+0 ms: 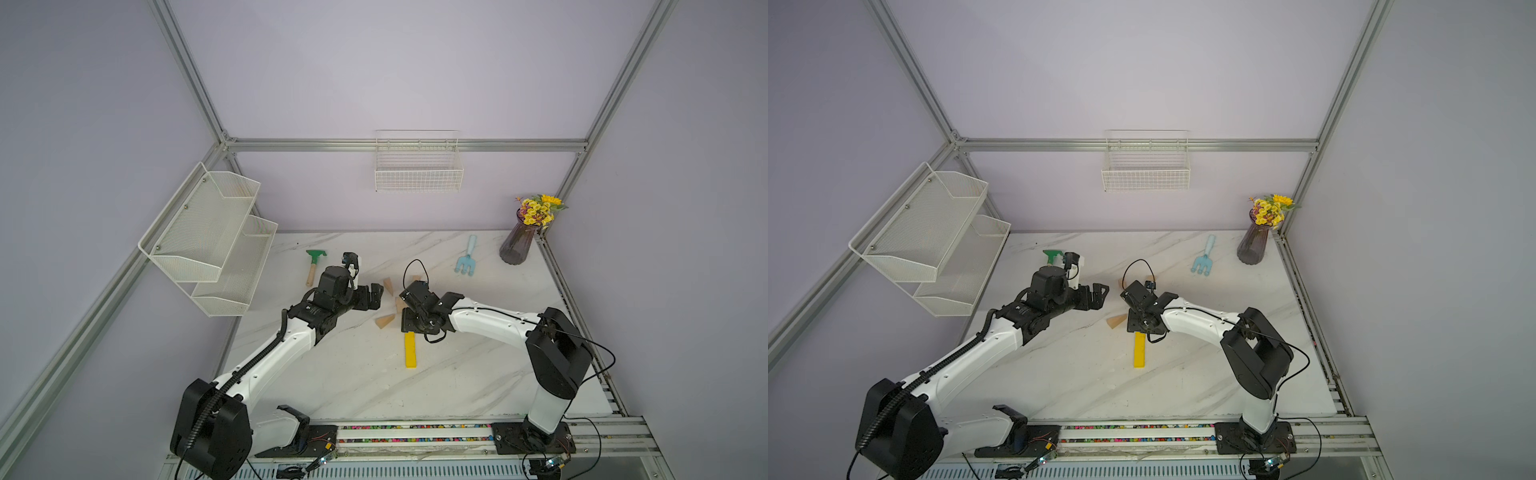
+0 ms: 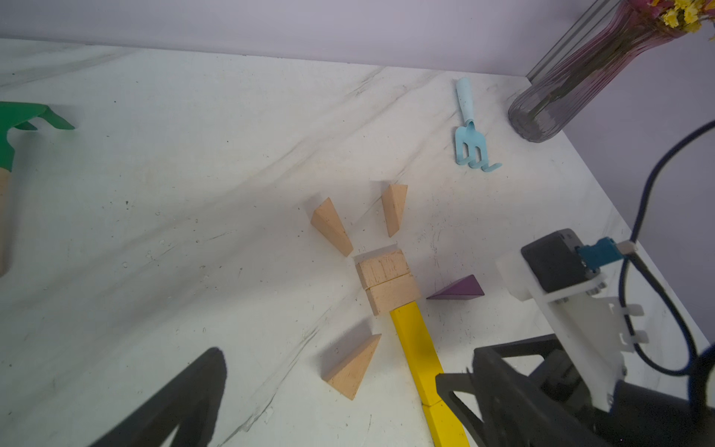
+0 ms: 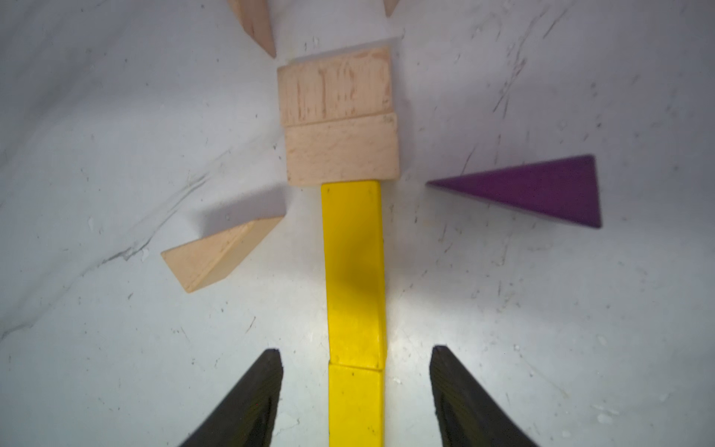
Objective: Assemble a small pinwheel with building blocks
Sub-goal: Assemble the building block at the center of the board, then adjust the building block at the center of the board.
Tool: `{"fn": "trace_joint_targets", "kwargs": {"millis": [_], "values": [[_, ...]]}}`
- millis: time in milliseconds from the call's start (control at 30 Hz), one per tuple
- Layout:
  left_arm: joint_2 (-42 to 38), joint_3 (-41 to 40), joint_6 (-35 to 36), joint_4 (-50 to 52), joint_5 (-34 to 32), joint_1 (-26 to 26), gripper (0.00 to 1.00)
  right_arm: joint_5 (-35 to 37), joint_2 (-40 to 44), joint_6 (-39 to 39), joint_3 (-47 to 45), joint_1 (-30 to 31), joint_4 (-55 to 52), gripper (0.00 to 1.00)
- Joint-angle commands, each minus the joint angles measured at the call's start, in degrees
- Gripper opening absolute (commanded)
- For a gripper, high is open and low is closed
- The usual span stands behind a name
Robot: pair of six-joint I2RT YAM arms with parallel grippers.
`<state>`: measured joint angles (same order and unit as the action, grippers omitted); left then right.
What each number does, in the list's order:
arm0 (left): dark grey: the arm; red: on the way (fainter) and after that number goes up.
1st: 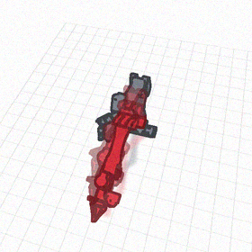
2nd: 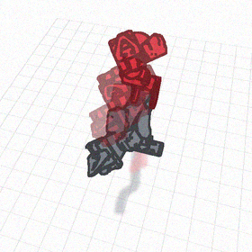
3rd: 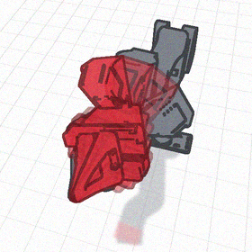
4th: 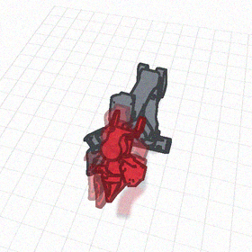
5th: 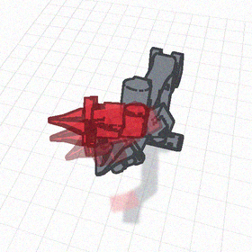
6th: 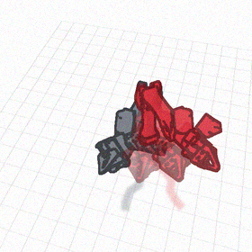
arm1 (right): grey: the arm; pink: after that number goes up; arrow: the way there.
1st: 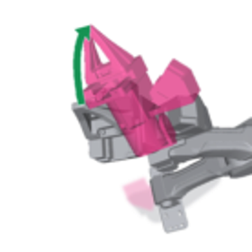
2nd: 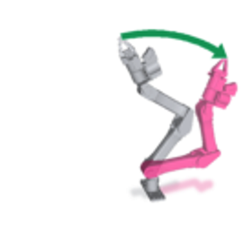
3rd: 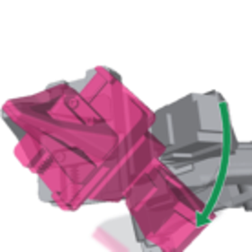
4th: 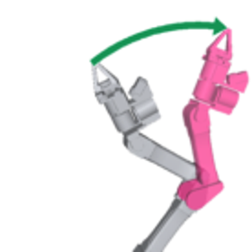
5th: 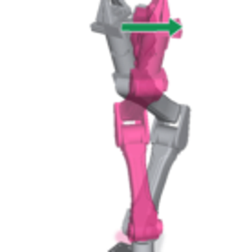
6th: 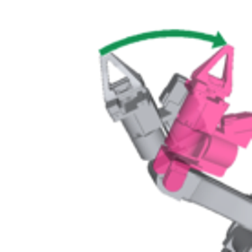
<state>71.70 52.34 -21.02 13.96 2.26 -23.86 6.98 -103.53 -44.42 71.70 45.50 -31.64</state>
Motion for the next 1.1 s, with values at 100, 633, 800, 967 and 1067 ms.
{"fn": "trace_joint_targets", "kwargs": {"millis": [100, 633, 800, 967, 1067], "values": [[1.4, 3.4, -0.4, -0.7, -0.7, 1.1, 1.0, -1.5, -4.4, 4.3, 4.5, -1.6, -2.3, 0.64], [3.4, 3.5, -0.5, -1.0, 0.9, 2.4, 1.0, -4.1, -9.7, 5.7, 7.5, -2.0, -2.6, 0.59], [3.5, 3.5, -0.5, -1.1, 1.2, 2.6, 1.0, -4.5, -10.0, 5.8, 7.8, -2.1, -2.3, 0.55], [3.8, 3.5, -0.5, -1.1, 1.4, 2.8, 1.0, -4.8, -10.5, 5.8, 8.2, -2.0, -2.2, 0.53], [3.8, 3.5, -0.5, -1.1, 1.4, 2.8, 1.0, -4.8, -10.6, 5.8, 8.2, -2.0, -2.3, 0.52]]}}
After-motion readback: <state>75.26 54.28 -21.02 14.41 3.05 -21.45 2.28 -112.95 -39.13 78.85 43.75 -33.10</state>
